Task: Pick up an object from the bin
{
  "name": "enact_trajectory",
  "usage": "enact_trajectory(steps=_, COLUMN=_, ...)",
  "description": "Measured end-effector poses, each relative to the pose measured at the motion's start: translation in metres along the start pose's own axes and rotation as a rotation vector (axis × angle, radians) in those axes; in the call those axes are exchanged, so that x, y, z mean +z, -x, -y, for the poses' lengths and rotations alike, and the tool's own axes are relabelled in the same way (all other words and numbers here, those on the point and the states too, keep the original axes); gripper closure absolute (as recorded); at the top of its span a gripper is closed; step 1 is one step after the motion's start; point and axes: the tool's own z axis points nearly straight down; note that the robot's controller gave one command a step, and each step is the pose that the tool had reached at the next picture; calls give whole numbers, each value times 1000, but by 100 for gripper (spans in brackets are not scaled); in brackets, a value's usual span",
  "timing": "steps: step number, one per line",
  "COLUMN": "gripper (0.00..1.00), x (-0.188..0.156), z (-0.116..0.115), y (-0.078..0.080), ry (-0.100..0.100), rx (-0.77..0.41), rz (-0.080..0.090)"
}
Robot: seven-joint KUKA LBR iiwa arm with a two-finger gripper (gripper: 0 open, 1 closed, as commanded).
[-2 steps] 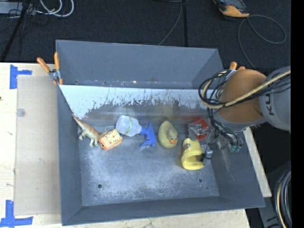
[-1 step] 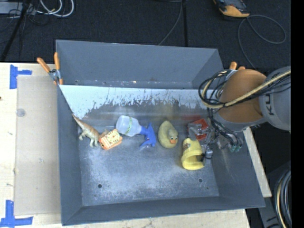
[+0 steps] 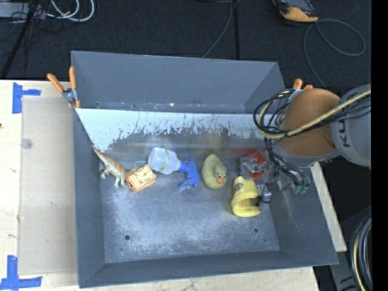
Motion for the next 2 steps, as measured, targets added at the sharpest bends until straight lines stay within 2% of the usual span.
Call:
enact_trajectory(steps=1, gripper=100, x=0, z=0, y=0, ry=0, rx=0, rz=0)
enact_trajectory(steps=2, gripper=0, x=5, z=1, y=1, ry=-5, rx=0, rz=14)
